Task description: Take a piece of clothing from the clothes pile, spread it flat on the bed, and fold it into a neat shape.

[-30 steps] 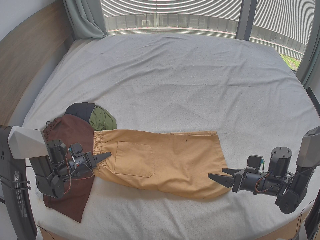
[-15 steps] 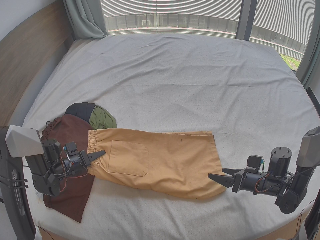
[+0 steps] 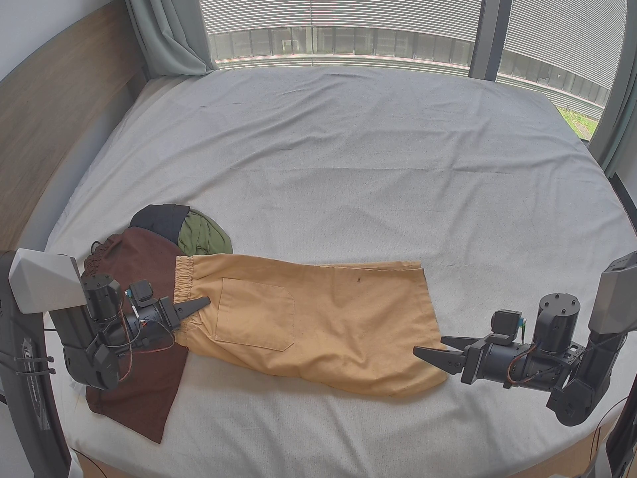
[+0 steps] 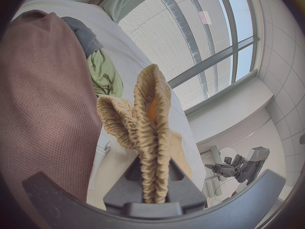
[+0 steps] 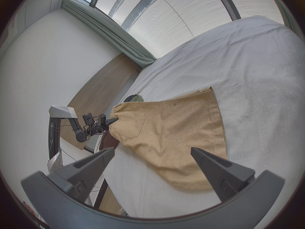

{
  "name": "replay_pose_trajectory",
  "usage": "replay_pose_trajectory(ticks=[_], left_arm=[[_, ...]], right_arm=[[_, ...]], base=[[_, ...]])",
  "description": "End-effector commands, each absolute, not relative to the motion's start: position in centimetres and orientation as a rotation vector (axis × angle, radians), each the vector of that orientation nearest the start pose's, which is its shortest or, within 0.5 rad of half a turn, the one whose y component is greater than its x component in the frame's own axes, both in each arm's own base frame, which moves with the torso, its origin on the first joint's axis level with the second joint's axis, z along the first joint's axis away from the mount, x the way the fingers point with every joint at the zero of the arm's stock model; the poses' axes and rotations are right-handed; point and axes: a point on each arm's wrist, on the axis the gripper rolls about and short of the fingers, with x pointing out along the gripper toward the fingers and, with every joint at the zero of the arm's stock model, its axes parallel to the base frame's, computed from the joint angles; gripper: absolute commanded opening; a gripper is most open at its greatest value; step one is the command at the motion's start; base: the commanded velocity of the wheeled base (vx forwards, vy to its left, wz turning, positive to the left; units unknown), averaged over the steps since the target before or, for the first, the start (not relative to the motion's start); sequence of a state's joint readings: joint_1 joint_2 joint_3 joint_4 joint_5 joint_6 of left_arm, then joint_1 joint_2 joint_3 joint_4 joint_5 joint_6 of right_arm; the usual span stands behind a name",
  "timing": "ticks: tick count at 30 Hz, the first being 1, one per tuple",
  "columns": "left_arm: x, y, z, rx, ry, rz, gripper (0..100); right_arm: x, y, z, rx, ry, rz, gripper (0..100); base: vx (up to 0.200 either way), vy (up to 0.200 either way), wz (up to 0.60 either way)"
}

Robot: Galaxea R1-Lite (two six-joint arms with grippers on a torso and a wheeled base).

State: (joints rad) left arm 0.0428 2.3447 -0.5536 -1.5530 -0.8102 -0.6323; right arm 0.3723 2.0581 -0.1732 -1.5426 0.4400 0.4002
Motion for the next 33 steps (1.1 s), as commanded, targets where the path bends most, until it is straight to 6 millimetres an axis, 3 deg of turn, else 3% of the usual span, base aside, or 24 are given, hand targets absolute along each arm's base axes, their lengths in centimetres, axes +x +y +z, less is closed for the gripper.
replay_pose_trajectory(ticks=[1,22,33], left_arm=[[33.8,-0.5,1.1,-0.693,0.448,-0.686,0],[33.5,-4.6,2.1,-0.656,0.445,-0.747,0],[34.1,-7.7,2.7,-0.633,0.425,-0.823,0]], right_arm=[[23.2,10.1,4.1,0.386,0.509,0.723,100],[23.3,10.0,4.2,0.358,0.496,0.728,100],[23.2,10.1,4.1,0.356,0.499,0.732,100]], base=[[0.000,0.000,0.00],[0.000,0.000,0.00],[0.000,0.000,0.00]])
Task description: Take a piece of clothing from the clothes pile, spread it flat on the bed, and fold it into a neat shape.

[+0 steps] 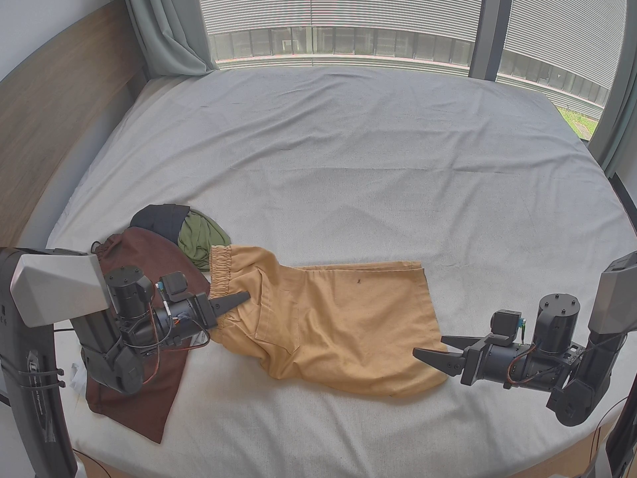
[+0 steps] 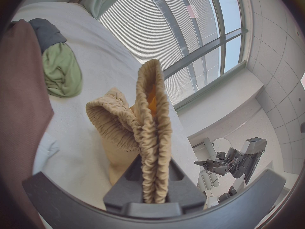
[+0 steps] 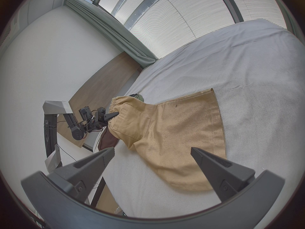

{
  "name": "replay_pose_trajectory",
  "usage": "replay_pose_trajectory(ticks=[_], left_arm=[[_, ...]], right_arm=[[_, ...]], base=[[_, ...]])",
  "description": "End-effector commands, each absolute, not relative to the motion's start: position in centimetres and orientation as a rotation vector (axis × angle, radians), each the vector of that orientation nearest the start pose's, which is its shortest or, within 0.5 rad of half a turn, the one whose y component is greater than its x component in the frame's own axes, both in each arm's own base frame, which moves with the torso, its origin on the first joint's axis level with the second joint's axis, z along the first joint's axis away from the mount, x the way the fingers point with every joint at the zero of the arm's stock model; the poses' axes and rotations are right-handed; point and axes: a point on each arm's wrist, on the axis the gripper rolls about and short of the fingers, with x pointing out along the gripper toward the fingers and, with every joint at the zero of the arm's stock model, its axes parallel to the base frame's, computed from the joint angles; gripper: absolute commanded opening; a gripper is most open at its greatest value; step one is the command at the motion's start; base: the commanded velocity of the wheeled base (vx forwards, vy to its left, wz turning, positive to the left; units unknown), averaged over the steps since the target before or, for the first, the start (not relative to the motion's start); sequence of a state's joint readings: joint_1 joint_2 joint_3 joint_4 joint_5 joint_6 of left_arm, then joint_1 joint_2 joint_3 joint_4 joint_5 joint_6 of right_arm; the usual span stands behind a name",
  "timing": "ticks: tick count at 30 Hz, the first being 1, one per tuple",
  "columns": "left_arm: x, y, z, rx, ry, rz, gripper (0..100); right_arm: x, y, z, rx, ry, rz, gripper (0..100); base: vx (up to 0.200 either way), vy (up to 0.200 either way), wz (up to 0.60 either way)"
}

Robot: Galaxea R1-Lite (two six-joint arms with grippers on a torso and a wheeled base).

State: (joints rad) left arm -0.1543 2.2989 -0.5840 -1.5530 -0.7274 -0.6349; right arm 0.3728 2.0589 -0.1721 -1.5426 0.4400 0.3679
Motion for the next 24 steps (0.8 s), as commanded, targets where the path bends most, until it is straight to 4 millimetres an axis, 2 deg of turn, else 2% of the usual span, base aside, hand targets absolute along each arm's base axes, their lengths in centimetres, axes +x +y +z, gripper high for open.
replay_pose_trajectory(ticks=[1,8,21,24], left_arm=[[34.1,-8.2,2.7,-0.630,0.423,-0.829,0],[34.4,-10.6,2.7,-0.624,0.417,-0.865,0],[34.7,-13.5,3.7,-0.723,0.440,-0.922,0],[35.0,-14.2,3.3,-0.728,0.448,-0.936,0]], right_arm=[[23.2,10.1,4.1,0.356,0.499,0.732,100],[23.2,10.1,4.1,0.356,0.499,0.730,100],[23.2,10.1,4.2,0.356,0.495,0.730,100],[23.3,10.0,4.2,0.357,0.493,0.729,100]], base=[[0.000,0.000,0.00],[0.000,0.000,0.00],[0.000,0.000,0.00],[0.000,0.000,0.00]])
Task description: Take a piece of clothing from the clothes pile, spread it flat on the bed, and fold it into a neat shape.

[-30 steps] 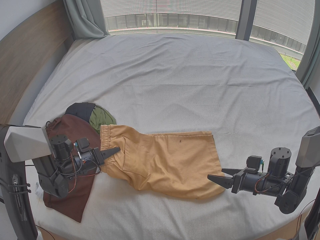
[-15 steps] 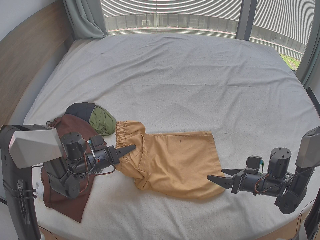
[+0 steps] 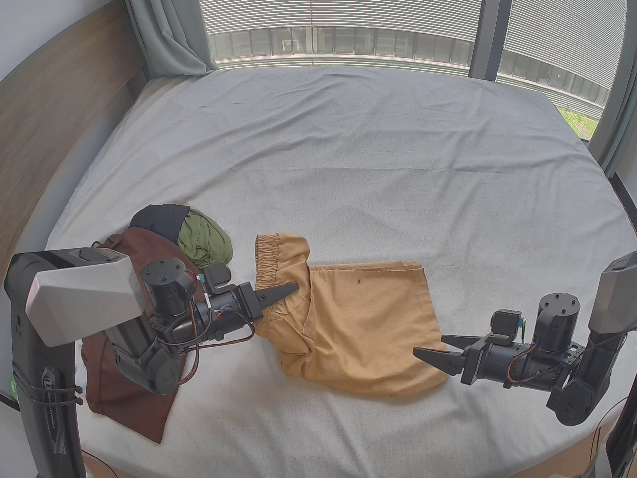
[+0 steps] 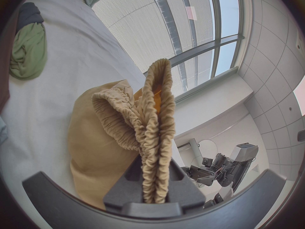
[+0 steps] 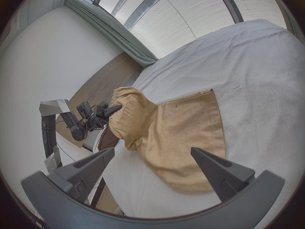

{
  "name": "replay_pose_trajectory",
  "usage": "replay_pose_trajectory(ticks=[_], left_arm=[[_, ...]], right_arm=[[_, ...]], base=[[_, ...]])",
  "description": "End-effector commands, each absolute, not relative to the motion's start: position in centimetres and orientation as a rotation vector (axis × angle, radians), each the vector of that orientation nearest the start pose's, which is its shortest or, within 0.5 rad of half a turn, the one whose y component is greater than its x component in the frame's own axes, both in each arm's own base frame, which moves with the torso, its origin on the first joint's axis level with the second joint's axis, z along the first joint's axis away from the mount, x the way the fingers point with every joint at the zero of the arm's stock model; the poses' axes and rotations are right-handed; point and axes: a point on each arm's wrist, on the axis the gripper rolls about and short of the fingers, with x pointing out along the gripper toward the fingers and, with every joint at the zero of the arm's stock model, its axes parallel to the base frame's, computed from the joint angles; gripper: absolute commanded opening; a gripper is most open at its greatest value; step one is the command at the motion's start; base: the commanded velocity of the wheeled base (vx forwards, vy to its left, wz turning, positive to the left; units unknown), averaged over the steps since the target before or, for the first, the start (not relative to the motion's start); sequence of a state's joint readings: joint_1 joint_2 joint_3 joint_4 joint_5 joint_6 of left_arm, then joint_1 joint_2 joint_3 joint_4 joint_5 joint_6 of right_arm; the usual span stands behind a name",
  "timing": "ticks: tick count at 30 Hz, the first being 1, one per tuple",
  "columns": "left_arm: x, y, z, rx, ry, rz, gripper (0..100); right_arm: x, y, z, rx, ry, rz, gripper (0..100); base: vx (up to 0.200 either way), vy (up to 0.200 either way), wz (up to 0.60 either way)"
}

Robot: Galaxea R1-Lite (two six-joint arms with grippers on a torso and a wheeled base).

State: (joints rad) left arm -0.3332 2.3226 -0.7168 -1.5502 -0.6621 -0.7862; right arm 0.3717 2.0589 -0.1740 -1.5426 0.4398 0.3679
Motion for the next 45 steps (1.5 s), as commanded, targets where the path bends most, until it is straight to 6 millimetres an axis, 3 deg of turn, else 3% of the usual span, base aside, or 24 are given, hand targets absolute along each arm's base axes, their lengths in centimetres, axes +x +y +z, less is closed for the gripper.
replay_pose_trajectory(ticks=[1,25,32,45], left_arm=[[35.0,-14.4,3.2,-0.727,0.448,-0.939,0],[35.0,-21.9,1.2,-0.876,0.568,-1.043,0],[34.9,-23.0,-0.4,-0.872,0.604,-1.052,0],[34.7,-24.6,0.0,-0.904,0.617,-1.092,0]], right_arm=[[23.3,10.1,4.2,0.356,0.494,0.730,100],[24.3,9.4,4.7,0.363,0.449,0.701,100],[24.6,9.3,4.9,0.364,0.433,0.695,100],[24.9,9.2,5.1,0.366,0.415,0.693,100]], base=[[0.000,0.000,0.00],[0.000,0.000,0.00],[0.000,0.000,0.00],[0.000,0.000,0.00]])
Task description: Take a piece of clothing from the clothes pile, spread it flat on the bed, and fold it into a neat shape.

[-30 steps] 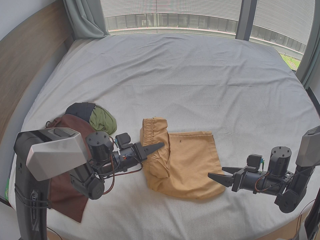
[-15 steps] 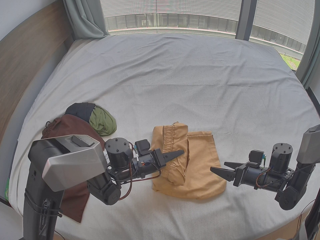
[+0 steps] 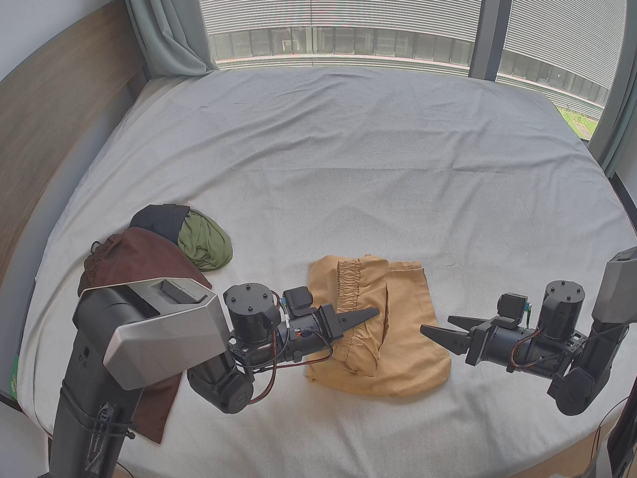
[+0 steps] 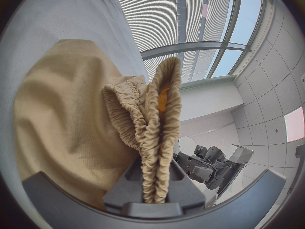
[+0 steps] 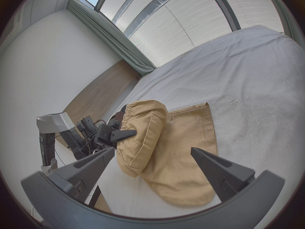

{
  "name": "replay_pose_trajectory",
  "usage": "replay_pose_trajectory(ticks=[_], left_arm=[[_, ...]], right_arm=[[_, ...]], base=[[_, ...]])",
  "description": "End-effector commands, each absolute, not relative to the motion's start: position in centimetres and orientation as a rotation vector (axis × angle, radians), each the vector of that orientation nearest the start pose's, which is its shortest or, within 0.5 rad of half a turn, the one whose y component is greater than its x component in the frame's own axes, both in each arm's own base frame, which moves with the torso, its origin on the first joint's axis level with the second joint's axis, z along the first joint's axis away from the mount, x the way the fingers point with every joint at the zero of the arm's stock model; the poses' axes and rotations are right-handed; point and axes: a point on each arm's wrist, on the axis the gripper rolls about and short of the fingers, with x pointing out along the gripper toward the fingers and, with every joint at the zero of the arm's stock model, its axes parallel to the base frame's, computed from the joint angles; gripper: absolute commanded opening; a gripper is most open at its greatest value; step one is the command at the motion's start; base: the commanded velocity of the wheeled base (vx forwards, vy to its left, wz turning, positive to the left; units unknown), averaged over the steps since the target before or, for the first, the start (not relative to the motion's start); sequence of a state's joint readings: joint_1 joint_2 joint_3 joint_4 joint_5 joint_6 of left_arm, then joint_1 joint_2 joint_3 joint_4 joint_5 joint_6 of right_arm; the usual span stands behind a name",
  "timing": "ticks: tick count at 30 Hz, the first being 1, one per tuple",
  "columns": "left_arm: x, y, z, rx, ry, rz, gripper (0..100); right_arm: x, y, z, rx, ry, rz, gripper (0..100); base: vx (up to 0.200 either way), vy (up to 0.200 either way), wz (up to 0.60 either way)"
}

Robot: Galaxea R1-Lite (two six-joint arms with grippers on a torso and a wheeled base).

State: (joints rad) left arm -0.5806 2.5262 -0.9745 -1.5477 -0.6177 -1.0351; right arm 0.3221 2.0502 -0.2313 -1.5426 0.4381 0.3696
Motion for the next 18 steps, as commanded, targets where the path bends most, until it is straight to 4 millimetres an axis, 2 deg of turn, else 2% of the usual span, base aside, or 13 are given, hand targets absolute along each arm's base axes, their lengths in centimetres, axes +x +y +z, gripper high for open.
replay_pose_trajectory(ticks=[1,12,13,18], left_arm=[[34.65,-24.64,-0.02,-0.905,0.617,-1.094,0],[34.64,-25.10,0.17,-0.919,0.620,-1.103,0],[34.60,-25.16,0.17,-0.920,0.622,-1.104,100],[34.75,-25.18,0.25,-0.920,0.615,-1.106,100]], right_arm=[[24.93,9.20,5.14,0.367,0.415,0.691,100],[25.03,9.19,5.24,0.367,0.408,0.691,100],[25.03,9.19,5.24,0.367,0.408,0.691,100],[25.03,9.19,5.24,0.367,0.408,0.691,100]], base=[[0.000,0.000,0.00],[0.000,0.000,0.00],[0.000,0.000,0.00],[0.000,0.000,0.00]])
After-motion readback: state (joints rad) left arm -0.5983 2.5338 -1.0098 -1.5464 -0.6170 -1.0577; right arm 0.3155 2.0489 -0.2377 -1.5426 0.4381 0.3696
